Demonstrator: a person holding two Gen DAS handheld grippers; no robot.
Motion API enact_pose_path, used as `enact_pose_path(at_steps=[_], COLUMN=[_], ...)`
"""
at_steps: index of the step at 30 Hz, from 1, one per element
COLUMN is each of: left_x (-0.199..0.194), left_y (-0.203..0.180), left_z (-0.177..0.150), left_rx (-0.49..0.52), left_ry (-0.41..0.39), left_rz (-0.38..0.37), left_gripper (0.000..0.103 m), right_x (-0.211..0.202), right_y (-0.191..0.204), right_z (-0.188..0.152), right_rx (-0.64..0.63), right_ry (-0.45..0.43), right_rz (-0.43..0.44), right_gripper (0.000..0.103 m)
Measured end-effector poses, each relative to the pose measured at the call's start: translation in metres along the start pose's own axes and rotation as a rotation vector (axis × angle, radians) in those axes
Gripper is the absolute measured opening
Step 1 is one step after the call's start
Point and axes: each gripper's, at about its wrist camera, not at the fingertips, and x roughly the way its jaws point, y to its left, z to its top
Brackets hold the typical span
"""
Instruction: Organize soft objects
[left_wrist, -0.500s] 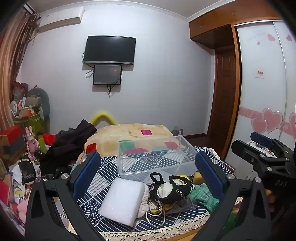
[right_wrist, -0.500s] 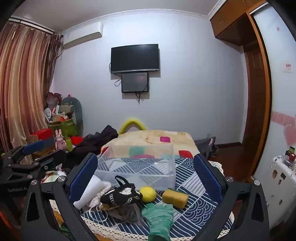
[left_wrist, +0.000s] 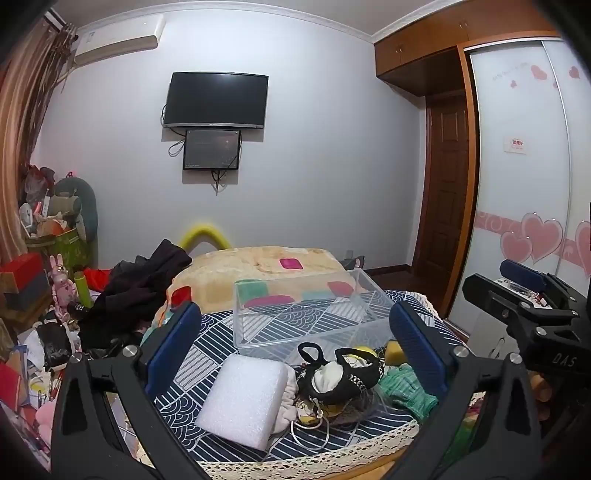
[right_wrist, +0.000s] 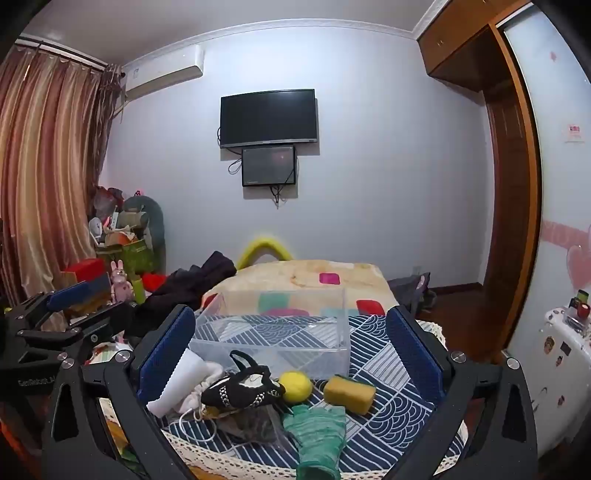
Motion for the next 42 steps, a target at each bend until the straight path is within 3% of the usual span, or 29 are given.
enact_pose_path(at_steps=[42], left_x=[-0.0033], left_y=[0.0003], left_z=[0.0002], left_rx=[-0.017], left_ry=[-0.006], left_rz=[-0.005], left_gripper=[0.103], right_x=[-0.0084], right_y=[0.0027], right_z=[0.0047], right_rx=[0.008], right_ry=[-0.008], right_rz=[0.003], right_gripper=[0.103])
